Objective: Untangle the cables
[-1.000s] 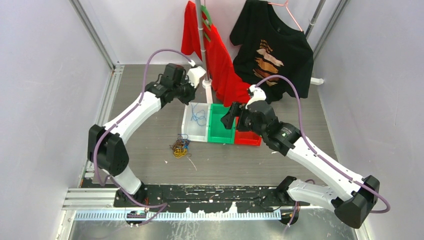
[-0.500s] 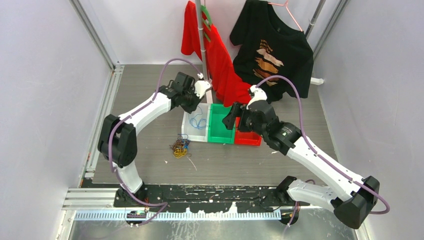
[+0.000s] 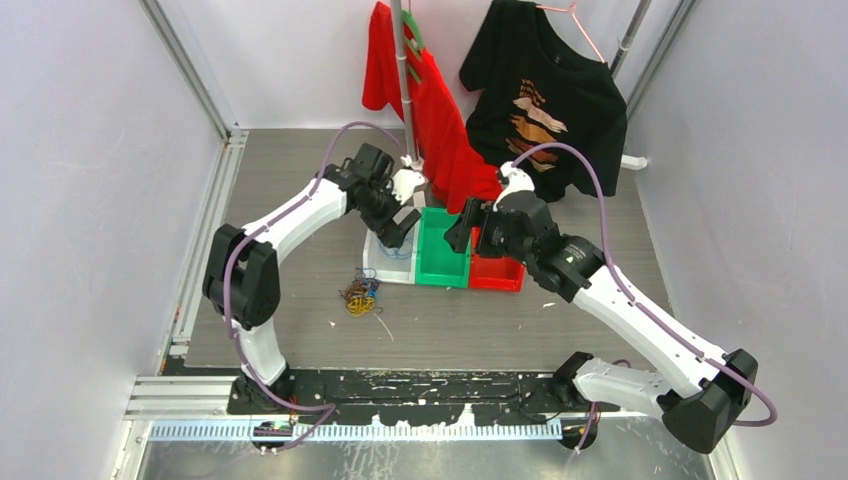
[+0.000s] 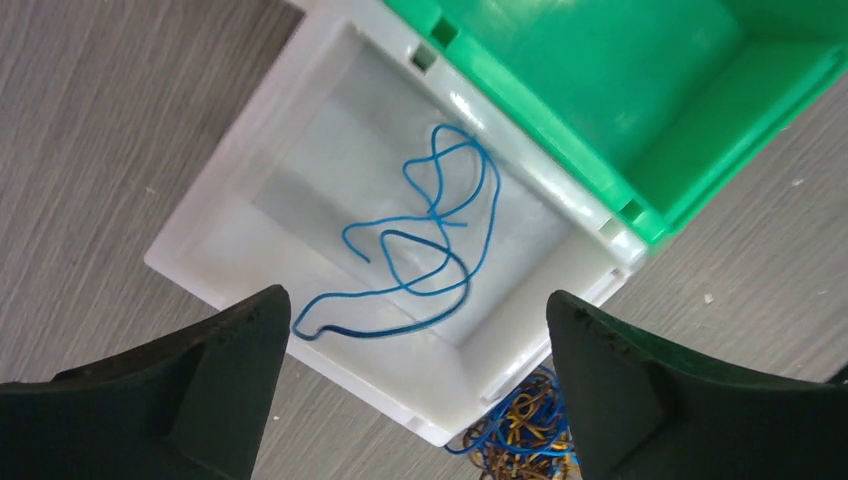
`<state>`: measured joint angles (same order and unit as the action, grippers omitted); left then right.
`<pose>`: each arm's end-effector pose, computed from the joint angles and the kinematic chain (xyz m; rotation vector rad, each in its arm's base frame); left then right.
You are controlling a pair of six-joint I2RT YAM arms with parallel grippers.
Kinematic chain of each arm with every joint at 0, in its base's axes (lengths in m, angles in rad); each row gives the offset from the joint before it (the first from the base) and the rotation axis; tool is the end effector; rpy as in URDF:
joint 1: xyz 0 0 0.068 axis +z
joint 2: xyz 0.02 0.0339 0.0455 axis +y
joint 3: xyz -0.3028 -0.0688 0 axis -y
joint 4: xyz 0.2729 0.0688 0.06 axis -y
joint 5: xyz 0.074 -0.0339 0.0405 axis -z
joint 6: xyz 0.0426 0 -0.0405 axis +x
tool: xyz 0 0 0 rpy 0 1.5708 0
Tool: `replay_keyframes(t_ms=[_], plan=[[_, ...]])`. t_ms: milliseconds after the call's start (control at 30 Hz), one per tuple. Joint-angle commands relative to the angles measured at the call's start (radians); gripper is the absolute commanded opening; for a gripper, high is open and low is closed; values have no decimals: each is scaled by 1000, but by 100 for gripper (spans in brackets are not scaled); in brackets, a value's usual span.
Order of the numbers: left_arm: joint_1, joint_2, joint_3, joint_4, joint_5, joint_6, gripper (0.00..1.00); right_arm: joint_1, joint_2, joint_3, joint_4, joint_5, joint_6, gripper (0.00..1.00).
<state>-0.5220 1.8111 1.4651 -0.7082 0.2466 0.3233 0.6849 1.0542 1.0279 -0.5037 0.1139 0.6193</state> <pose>0.3642 -0.2215 0.2712 1.1553 2.3591 -0.3925 0.1930 0.1514 0.3708 -0.0003 2.1678 0.6554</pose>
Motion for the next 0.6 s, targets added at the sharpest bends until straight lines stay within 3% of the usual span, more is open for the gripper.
replay_keyframes(t_ms=[0, 333, 467, 567], plan=[[10, 19, 168, -162, 93, 32, 100, -4, 6, 67, 4, -15, -11, 83], [162, -63, 240, -343, 351, 44, 100, -4, 32, 76, 10, -44, -15, 82], [245, -144, 139, -341, 394, 45, 95, -4, 103, 81, 54, -88, 5, 82], [271, -219, -28, -338, 403, 81, 85, -2, 178, 90, 119, -106, 14, 82]])
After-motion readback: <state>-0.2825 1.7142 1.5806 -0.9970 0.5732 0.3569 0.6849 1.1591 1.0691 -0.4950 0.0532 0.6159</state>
